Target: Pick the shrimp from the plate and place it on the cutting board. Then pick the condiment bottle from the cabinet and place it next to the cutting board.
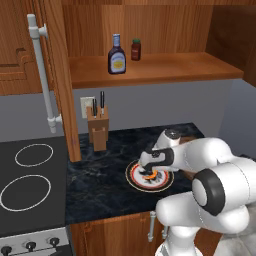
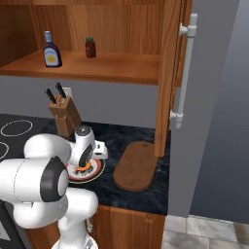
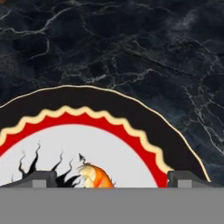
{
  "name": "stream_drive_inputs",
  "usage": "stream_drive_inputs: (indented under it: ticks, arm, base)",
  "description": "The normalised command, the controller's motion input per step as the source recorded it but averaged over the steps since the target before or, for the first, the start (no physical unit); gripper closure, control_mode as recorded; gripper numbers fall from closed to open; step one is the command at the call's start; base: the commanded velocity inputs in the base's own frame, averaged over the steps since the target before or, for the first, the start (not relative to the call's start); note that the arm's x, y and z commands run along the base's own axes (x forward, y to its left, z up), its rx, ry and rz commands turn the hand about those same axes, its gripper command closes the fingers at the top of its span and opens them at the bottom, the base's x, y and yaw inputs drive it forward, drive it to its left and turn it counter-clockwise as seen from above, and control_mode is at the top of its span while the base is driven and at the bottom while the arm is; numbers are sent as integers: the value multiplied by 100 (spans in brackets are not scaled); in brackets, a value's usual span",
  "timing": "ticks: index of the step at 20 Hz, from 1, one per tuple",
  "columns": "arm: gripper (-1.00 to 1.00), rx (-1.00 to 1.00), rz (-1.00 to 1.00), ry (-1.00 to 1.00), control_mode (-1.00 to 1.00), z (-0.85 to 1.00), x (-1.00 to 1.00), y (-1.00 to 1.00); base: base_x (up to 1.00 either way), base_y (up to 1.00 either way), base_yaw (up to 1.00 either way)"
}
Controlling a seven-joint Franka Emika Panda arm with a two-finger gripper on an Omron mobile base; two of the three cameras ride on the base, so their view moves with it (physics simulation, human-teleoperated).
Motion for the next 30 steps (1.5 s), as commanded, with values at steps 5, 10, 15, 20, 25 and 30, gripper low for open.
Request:
stream_drive_inputs:
  ticks: [5,10,15,20,25,30]
  arm:
    - [-100,0,1,0,-100,-19,0,0]
    - [-100,0,0,1,-100,-22,0,0]
    - [-100,0,0,1,-100,-21,0,0]
    - [-100,0,0,0,-100,-14,0,0]
    - [100,-1,0,1,-100,-8,0,0]
    - [100,-1,0,2,-100,-2,0,2]
  base:
    - [0,0,0]
    - [0,0,0]
    - [0,0,0]
    - [0,0,0]
    - [0,0,0]
    - [0,0,0]
